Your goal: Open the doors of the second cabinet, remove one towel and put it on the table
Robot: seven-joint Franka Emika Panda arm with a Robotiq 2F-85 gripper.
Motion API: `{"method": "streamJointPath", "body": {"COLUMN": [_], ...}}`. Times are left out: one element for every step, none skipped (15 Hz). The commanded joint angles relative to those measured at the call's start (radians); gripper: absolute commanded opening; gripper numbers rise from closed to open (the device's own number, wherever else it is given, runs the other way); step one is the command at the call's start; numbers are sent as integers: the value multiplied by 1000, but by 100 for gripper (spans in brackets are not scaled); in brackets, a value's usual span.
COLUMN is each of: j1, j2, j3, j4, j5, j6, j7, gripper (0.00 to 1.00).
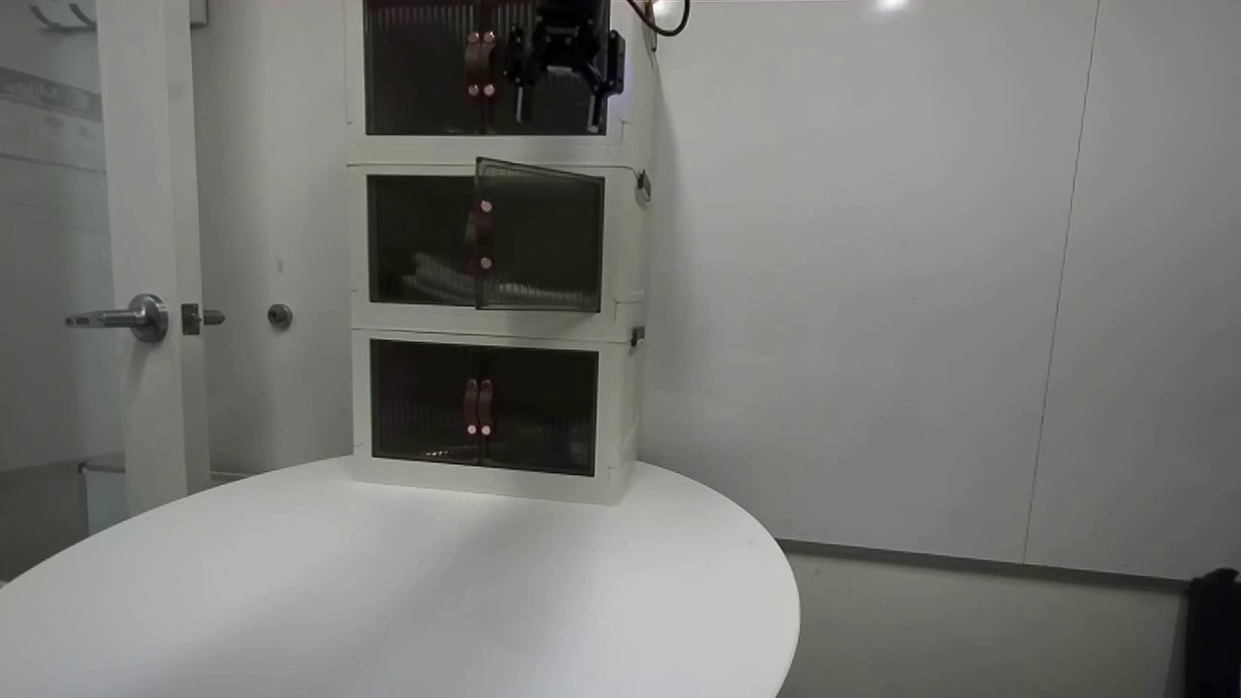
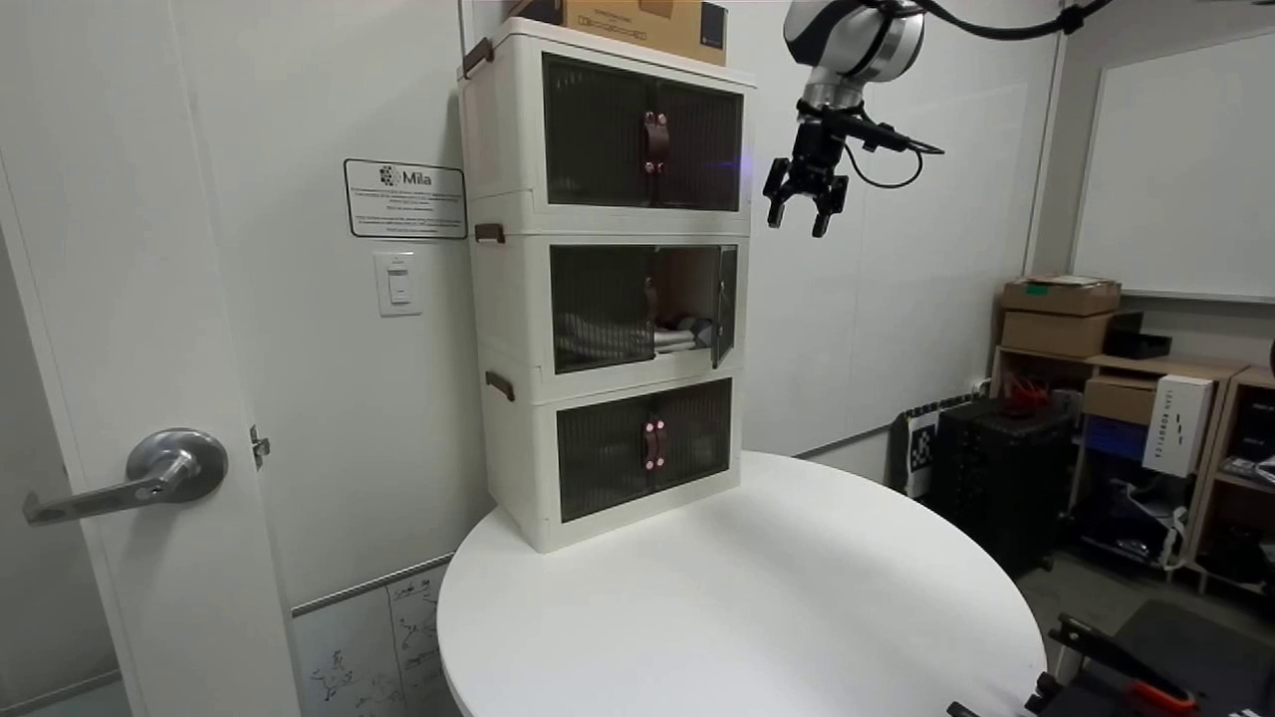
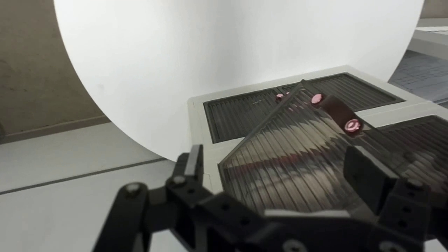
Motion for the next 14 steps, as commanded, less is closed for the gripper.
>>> {"method": "streamJointPath", "body": {"j1": [9,22,34,49,63,76,106,123,139,151,161,170,177,183], "j2": [-105,-111,-114,-114,-101,-90,-73,-62,-45,-32,-22,-13,-6,0], "j3": [23,28,34,39,46,50,30,27,21,17,15,13,11,9], "j4": [-92,-95,-97,-100,-93,-88,-76,-73,-58,-47,-37,-27,-17,-7], "j5": [54,46,30,8,-6,-19,-29,-57,-91,-118,-136,-148,-158,-165], "j6": [25,22,18,19,3,-5,-19,-13,-18,-23,-23,-23,-19,-20], "j7": [-41,-22,-4,20,45,77,110,167,227,273,313,348,381,408], "gripper": [100,100,100,100,100,100,100,100,100,100,100,100,100,100]}}
